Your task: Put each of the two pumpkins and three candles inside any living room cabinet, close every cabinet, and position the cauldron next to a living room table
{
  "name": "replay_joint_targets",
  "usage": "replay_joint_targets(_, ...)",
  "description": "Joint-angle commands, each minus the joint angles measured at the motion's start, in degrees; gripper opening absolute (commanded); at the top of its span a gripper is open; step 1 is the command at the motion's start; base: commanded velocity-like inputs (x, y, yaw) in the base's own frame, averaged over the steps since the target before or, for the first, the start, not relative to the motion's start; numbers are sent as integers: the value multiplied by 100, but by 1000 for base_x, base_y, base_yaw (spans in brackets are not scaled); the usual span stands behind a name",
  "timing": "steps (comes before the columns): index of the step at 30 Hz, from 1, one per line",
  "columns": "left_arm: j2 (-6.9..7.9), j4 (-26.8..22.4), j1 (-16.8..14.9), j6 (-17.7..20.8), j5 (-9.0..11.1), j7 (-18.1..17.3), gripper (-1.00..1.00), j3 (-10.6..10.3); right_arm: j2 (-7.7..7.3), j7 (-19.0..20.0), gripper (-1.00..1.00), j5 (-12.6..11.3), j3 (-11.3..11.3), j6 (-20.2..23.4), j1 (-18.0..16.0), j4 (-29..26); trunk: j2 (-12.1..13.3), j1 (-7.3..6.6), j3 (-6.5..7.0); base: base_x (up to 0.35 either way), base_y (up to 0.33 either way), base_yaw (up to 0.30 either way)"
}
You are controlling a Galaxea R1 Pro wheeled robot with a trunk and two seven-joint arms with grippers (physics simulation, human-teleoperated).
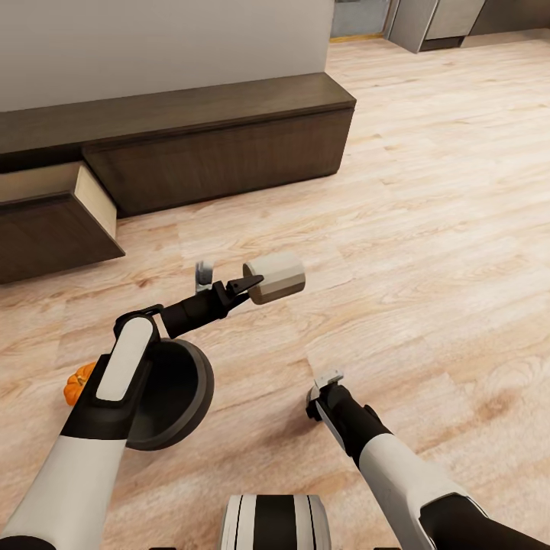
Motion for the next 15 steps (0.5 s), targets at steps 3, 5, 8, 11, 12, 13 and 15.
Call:
replay_joint_targets(3,1,1,0,-3,-8,-17,-100,0,-1,1,100,-3,0,0,0,0,-3,5,-44,0,0,0)
replay_joint_targets(5,1,-1,0,1,-7,-18,-100,0,0,1,100,-3,0,0,0,0,-4,8,-66,0,0,0)
replay_joint_targets(8,1,1,0,-2,-7,-18,-100,0,-6,1,100,-3,0,0,0,-4,-4,8,-66,0,0,0)
replay_joint_targets(11,1,1,0,-2,-11,-18,-100,0,-18,4,100,-12,-11,-14,0,-45,-4,8,-66,0,0,0)
replay_joint_targets(12,1,1,0,-3,-9,-18,-100,0,-25,7,-100,-21,-5,-20,0,-110,-4,8,-66,0,0,0)
replay_joint_targets(13,1,1,0,-3,-8,-18,-100,0,-26,8,-100,-27,-3,-13,0,-146,-4,8,-66,0,0,0)
replay_joint_targets(15,1,1,0,-3,-10,-18,-100,0,-26,9,-100,-35,-2,9,0,-194,-4,8,-66,0,0,0)
